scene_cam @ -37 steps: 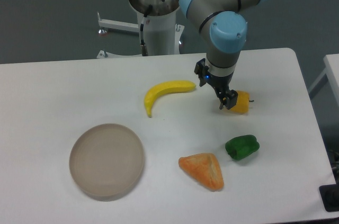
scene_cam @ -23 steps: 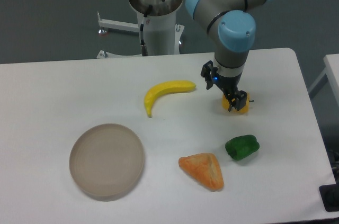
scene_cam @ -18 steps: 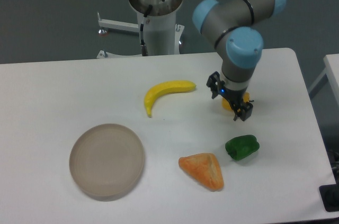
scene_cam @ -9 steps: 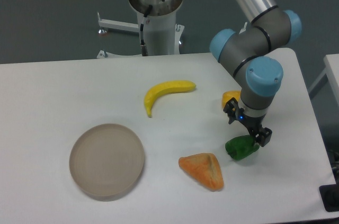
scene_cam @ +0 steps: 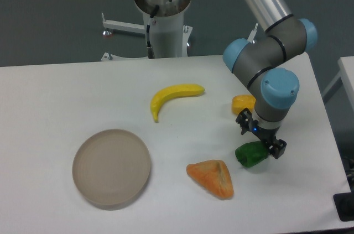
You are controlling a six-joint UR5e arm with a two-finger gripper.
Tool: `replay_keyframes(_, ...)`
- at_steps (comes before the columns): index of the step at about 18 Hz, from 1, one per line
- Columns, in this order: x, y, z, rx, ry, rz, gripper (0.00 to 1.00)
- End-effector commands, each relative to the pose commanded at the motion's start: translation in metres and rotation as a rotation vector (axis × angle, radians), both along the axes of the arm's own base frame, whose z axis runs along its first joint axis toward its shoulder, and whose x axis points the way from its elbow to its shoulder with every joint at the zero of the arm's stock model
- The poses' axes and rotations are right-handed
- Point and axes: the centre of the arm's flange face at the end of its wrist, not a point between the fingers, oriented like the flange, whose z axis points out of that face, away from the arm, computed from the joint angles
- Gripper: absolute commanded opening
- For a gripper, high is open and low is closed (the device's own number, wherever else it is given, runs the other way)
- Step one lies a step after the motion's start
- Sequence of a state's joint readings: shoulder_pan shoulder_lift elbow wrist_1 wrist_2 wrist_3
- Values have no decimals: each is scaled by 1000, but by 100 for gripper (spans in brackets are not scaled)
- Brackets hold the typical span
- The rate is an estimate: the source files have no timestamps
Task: Pick up the green pepper from the table
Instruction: 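Move the open gripper over the green bell pepper and lower it, then close the gripper around the green bell pepper, then lift the green pepper up and carry it toward the banana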
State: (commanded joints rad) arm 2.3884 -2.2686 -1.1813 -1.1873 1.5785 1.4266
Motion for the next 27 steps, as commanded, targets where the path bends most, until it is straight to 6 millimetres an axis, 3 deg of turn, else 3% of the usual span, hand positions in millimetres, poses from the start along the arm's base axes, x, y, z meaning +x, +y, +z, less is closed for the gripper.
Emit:
replay_keyframes(10, -2, 15, -28, -2, 1, -23, 100)
replay_keyframes(11, -2, 15, -28, 1, 3, -24, 96)
replay_keyframes(13, -1, 14, -26, 2, 0, -22, 53)
replay_keyframes(14, 1, 13, -27, -2, -6, -20, 41)
replay_keyframes(17, 10, 11, -13, 22, -36, 0, 40)
replay_keyframes(20, 23, 2, 16, 22, -88, 80, 26)
replay_keyframes(21, 27, 0, 27, 19, -92, 88, 25)
replay_keyframes(23, 44, -4, 50, 2, -108, 79, 25)
replay_keyframes(27, 84, -32, 90, -20, -121, 66, 26)
